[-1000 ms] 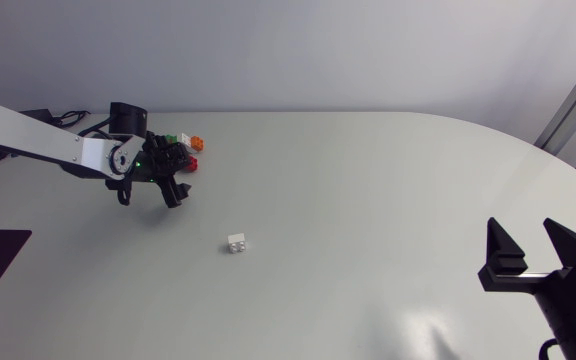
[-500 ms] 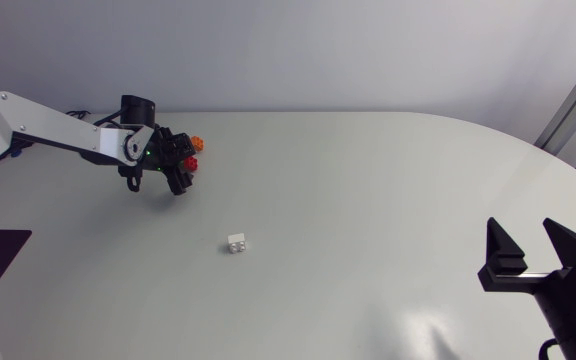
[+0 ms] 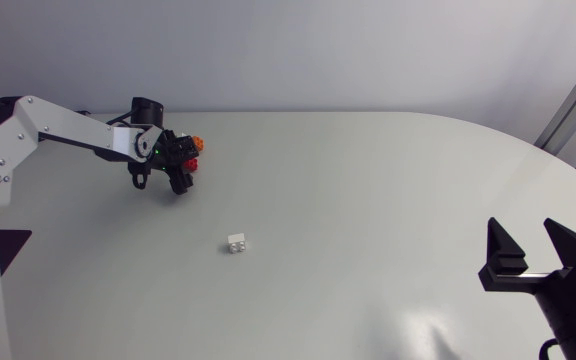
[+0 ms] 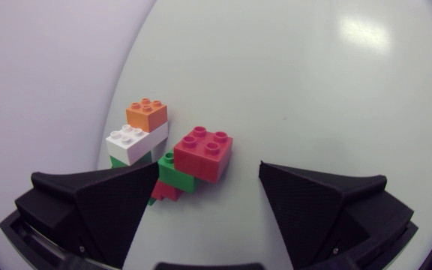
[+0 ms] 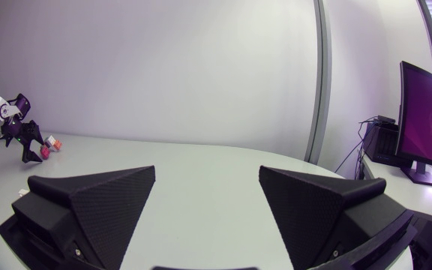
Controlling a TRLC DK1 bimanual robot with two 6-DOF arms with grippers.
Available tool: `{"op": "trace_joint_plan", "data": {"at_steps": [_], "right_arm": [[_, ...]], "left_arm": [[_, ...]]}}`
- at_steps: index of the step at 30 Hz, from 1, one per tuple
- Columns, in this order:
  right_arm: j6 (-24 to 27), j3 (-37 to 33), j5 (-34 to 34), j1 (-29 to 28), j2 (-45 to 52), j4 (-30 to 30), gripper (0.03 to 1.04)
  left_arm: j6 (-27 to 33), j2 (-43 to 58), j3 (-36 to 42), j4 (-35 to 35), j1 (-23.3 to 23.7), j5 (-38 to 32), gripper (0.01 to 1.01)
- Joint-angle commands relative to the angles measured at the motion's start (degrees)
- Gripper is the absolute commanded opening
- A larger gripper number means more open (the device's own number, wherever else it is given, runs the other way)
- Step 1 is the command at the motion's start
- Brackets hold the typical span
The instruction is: Disassemble duplo
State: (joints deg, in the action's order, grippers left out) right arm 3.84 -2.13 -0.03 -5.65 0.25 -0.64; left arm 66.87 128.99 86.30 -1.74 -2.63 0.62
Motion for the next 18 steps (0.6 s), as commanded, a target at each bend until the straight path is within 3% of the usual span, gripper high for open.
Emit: {"op": "trace_joint_plan", "data": {"at_steps": [1,11,18], "right_arm": [[-0.58,2.13,-0.41,-0.41,-0.6,1.08,1.0],[-0.58,2.13,-0.41,-0.15,-0.52,1.08,1.0],[-0.58,2.13,-0.41,-0.15,-0.52,1.08,1.0]], "left_arm": [[1.07,2.85,2.99,-0.81,-0.09,-0.89,0.934],[1.42,4.69,7.57,-3.54,-0.18,-1.5,0.926],[0.28,7.51,9.94,-6.35,-0.44,-3.44,0.844]]}}
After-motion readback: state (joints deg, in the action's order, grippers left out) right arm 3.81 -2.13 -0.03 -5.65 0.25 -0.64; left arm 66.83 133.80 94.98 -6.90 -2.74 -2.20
